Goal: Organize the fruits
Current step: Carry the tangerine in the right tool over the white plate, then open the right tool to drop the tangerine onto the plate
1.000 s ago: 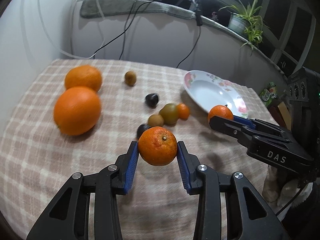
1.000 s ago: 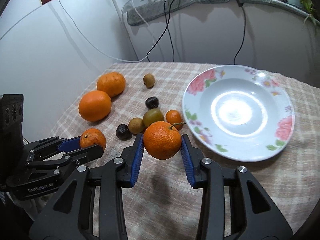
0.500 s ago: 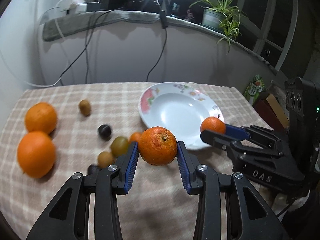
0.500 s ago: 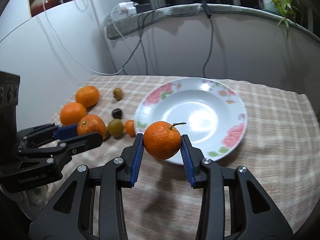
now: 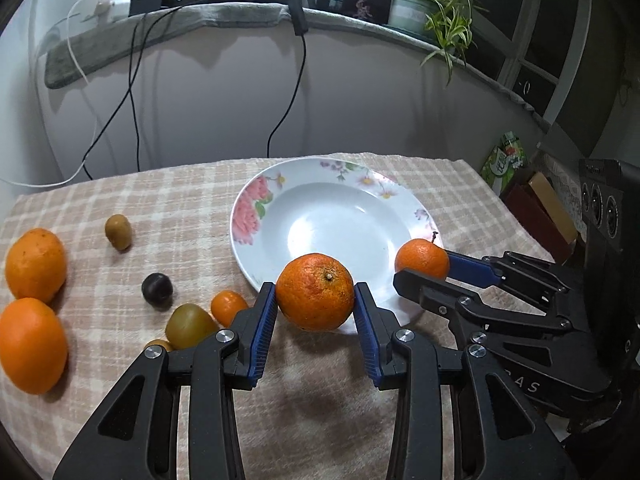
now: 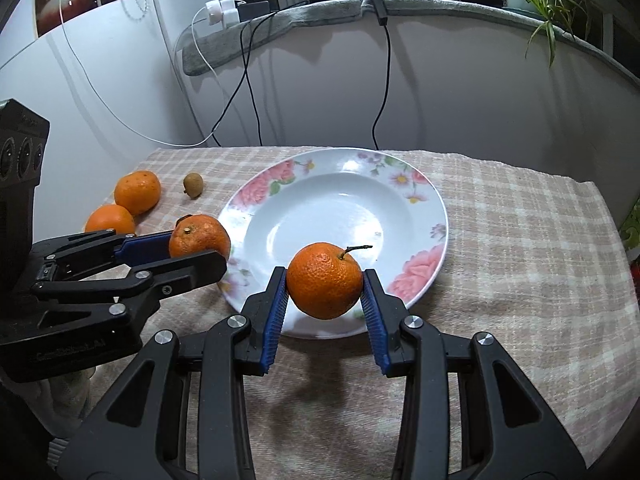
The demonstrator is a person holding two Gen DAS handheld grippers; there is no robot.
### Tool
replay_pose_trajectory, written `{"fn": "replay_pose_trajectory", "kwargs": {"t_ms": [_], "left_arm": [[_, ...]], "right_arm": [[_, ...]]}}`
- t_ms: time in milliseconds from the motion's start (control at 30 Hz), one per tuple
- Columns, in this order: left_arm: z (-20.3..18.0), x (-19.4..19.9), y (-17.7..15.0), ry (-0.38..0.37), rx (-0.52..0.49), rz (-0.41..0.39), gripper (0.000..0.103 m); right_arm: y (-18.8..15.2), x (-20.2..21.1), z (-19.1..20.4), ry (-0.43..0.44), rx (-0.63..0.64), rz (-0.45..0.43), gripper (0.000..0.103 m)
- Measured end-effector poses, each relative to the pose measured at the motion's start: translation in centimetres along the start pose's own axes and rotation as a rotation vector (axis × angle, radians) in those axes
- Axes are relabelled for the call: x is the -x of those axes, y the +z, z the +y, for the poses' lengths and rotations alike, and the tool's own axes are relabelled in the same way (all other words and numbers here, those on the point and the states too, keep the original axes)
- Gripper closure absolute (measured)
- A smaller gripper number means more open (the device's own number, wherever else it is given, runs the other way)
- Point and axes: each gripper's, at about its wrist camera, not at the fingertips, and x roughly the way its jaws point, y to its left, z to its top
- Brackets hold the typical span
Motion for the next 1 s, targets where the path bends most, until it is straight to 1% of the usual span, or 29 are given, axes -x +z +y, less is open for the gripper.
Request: {"fn": "replay_pose_trajectory", "kwargs": {"t_ms": [167,300,433,500,533,567,767,867,967,1000], "left_arm": [[0.0,-0.5,-0.1,0.019,-0.013,0.015,0.065],[0.2,-0.3,-0.1,0.028,-0.012,0.008,0.065],[0.3,0.0,-0.1,0.033,-0.016,-0.003,0.059],[0.3,0.2,0.0,0.037,-0.016,-0.006,0.055],[0.4,0.3,-0.1,0.038,-0.015,-0.008,0.055],[0.5,0.3,-0.1,0.038,-0.013,-0.009,0.055],[1.2,0.7,-0.4,0.030,0.006,-0.012,0.054],[1.6,1.2,-0.7,0.030,0.023,-0.035,0.044],[1.9,1.8,-0.8,0.035,0.033,-0.063,0.043],[2.1,2.0,-0.8,0.036,0.036,-0.065,0.041]], "right_arm": [[0.0,-0.2,-0.2,-0.012,-0.003,0.006,0.064],[0.0,-0.1,-0.2,-0.026,-0.005,0.004,0.064],[0.0,0.0,-0.2,-0.035,-0.003,0.002,0.063],[0.0,0.2,-0.2,-0.041,-0.004,-0.006,0.057],[0.1,0.4,-0.2,-0.045,-0.003,-0.012,0.051],[0.1,0.5,-0.2,-0.049,-0.002,-0.018,0.047],[0.3,1.1,-0.1,-0.056,0.001,-0.032,0.046],[0.3,1.3,0.1,-0.057,0.005,-0.036,0.043],[0.3,1.5,0.4,-0.061,0.009,-0.046,0.037],[0.4,1.6,0.5,-0.060,0.009,-0.047,0.036]]}}
